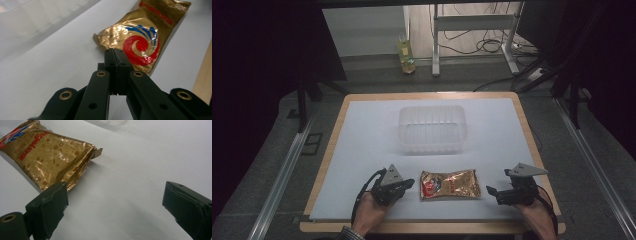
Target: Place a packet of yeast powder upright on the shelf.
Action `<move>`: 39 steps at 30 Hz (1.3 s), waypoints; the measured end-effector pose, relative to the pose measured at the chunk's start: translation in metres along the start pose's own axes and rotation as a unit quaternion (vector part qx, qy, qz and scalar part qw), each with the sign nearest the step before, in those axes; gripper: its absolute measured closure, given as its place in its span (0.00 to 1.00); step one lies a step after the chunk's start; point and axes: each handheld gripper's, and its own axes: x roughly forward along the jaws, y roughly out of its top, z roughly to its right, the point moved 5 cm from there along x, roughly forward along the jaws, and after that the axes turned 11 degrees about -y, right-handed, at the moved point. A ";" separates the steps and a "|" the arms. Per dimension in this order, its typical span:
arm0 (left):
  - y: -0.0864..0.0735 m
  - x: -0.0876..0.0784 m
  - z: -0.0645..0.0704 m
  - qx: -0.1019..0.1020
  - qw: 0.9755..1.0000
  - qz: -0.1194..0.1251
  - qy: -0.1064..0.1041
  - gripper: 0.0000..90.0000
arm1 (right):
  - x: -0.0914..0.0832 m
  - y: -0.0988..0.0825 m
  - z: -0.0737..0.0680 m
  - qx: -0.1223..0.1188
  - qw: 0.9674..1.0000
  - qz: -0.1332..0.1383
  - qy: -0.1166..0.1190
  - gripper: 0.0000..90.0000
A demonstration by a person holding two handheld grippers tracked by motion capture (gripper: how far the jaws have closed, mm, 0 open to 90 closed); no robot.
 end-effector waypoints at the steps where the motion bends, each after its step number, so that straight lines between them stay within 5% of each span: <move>1: 0.000 0.003 0.001 0.003 1.000 -0.003 -0.002 0.99 | 0.000 0.000 0.000 0.000 1.000 0.000 0.000 0.07; 23: 0.011 0.037 0.010 0.030 0.999 0.003 -0.022 0.99 | 0.002 0.001 -0.004 0.000 1.000 -0.003 0.008 0.07; 39: 0.008 0.042 0.008 0.030 0.999 -0.004 -0.022 0.99 | 0.002 0.004 -0.009 0.005 1.000 0.000 0.021 0.07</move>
